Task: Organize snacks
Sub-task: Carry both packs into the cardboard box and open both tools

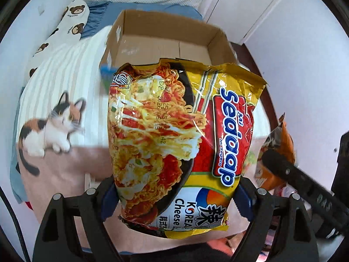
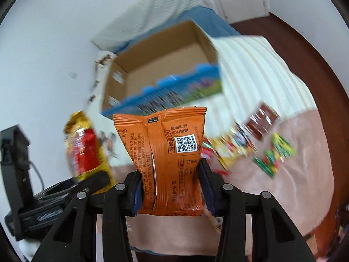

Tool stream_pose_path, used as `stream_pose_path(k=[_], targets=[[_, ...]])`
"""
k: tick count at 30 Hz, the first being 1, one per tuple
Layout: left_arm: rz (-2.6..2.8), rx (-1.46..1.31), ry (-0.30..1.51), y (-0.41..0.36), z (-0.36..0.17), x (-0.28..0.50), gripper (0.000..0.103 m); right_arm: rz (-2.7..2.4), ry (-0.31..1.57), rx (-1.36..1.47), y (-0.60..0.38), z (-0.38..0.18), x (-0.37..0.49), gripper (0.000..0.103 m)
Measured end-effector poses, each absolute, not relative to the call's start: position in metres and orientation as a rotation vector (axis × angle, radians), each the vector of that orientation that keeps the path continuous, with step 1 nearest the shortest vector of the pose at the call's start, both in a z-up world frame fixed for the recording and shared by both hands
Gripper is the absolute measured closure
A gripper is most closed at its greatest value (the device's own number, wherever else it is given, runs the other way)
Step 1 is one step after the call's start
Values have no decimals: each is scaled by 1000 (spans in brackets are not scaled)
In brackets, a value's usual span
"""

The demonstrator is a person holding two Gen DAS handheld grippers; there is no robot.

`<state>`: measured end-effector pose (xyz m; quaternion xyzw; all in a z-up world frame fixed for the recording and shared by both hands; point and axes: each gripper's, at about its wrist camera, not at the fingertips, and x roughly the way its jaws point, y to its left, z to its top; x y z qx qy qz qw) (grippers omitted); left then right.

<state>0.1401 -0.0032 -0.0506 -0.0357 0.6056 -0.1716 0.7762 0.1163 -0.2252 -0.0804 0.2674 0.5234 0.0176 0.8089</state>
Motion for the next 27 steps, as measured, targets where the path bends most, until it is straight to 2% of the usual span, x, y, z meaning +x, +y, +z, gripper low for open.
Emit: stream_pose_path(k=[5, 9, 17, 23, 27], targets=[[-341, -117, 1325, -29, -41, 219, 16, 91, 1068, 523, -228, -52, 184, 56], [-309, -155, 1361, -42, -44, 289, 16, 94, 1079, 487, -239, -57, 259, 56], [-220, -97, 1466, -69, -105, 417, 16, 83, 1186, 430, -255, -126, 408, 56], [-185, -55, 1563, -84, -160, 466, 16, 71, 1289, 357, -252, -192, 485, 56], [-156, -30, 1596, -88, -183, 478, 16, 76, 1327, 315, -244, -216, 506, 55]])
